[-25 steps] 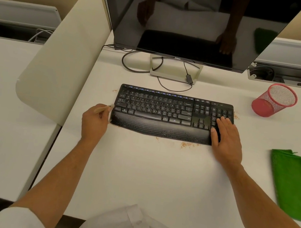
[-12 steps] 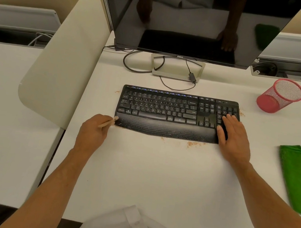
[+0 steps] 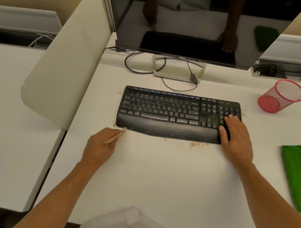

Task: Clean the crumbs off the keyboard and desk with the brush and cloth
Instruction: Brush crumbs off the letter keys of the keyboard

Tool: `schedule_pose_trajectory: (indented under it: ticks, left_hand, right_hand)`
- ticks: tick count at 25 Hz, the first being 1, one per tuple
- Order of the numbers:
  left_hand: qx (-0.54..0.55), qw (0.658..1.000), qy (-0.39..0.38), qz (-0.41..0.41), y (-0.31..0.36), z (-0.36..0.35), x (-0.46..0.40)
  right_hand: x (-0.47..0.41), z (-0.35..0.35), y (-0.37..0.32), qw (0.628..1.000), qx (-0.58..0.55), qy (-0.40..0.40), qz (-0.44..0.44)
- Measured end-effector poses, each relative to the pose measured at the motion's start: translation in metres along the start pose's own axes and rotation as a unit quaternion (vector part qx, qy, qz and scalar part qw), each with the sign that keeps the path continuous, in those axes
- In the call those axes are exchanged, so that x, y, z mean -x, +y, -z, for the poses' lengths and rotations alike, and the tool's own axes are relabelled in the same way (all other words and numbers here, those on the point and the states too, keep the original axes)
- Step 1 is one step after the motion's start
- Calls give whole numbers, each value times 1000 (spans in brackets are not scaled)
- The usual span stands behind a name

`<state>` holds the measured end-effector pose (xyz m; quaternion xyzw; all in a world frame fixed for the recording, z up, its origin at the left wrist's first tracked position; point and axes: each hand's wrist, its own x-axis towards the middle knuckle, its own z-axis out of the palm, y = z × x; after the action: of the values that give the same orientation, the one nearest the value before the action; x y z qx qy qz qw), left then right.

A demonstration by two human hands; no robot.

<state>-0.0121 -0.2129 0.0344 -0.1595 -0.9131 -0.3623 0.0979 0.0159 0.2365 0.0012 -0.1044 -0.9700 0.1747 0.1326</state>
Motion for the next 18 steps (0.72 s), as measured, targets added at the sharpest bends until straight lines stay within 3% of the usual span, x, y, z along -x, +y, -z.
schedule_pose_trajectory:
  ticks: [4, 6, 14, 18]
  left_hand:
    - [-21, 995, 85, 52, 3, 2, -11]
    - [-28, 992, 92, 82, 5, -2, -18]
    - [9, 999, -29, 29, 46, -43, -14]
    - [36, 991, 68, 108, 30, -24, -29]
  right_hand:
    - [1, 0, 1, 1000, -2, 2, -1]
    - [0, 1, 0, 1000, -5, 3, -4]
    - [0, 1, 0, 1000, -3, -2, -6]
    - [0, 1, 1, 1000, -6, 0, -6]
